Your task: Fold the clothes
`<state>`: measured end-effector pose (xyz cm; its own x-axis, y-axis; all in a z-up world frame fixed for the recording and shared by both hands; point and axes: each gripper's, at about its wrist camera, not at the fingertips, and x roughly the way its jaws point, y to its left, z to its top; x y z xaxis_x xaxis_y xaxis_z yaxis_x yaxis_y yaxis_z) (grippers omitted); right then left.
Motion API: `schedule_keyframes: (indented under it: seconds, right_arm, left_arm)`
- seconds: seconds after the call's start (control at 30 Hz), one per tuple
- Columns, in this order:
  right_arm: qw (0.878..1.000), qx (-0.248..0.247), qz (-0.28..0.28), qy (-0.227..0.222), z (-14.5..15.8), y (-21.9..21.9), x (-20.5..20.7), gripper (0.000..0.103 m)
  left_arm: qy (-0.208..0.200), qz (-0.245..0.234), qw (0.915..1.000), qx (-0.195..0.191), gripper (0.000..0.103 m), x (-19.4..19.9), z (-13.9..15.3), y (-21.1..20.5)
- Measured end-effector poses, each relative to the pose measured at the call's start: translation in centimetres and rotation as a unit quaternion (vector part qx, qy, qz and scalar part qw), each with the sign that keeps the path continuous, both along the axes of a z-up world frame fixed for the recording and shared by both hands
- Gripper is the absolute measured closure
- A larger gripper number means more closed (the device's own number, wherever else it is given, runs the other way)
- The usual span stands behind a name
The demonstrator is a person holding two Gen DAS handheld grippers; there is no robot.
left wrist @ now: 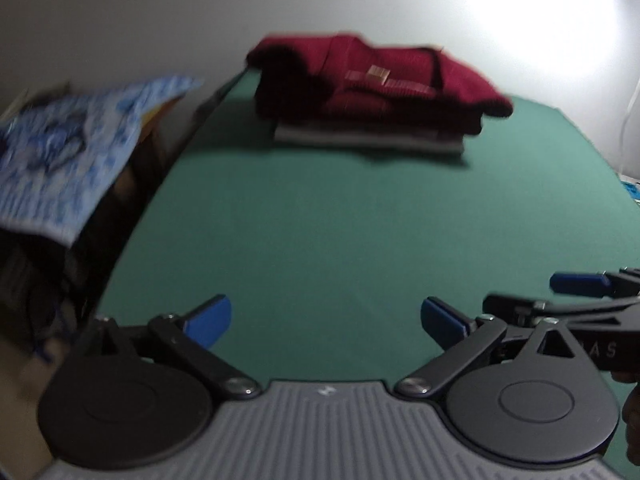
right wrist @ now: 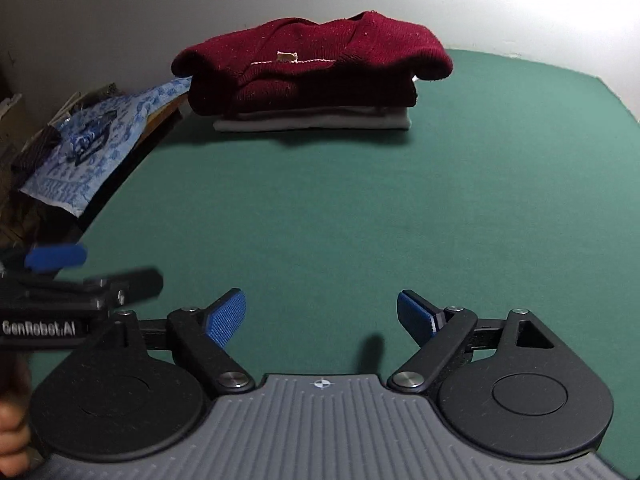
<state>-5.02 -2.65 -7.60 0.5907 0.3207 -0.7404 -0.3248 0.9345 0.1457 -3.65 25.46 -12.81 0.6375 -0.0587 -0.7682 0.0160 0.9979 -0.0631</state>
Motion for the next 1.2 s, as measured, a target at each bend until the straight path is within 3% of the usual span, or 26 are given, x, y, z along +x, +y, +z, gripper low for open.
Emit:
schedule_keyframes:
  seconds: [0.07,0.17,0.3,0.57,0.67,0.87,1.2]
  right_arm:
    - [1.0,-0.004,-0.012,-0.004,0.8,-0.4,-0.1,0.017]
    - [0.999,0.013,-0.031,0.009,1.2,-1.5,-1.1,0.016]
    - [0.999,-0.001,-0.005,0.037,1.0,-3.3,-3.4,0.016]
    - [0.998,0.027,-0.046,-0.015,3.6,-6.2,-4.4,0.015]
    - [0.996,0.026,-0.074,-0.035,5.0,-6.6,-4.8,0.014]
    - [0.994,-0.004,-0.081,-0.076,6.7,-5.5,-5.8,0.01]
    - [0.986,-0.045,-0.138,-0.082,9.9,1.3,-3.6,0.009]
  left_arm:
    - [0.028,0.018,0.9994,-0.004,0.002,-0.3,-0.1,0.1]
    - [0.022,0.044,0.9985,0.026,0.001,-2.7,0.8,-0.6]
    - [0.036,0.063,0.9946,0.074,0.001,-3.8,0.9,-2.9]
    - [0.027,0.106,0.9895,0.094,0.001,-4.2,3.3,-6.7]
    - [0.016,0.102,0.9919,0.074,0.001,-4.8,4.4,-6.9]
    - [-0.013,0.089,0.9919,0.09,0.001,-4.5,6.2,-6.8]
    - [-0.058,0.044,0.9908,0.114,0.001,-2.3,9.0,-1.8]
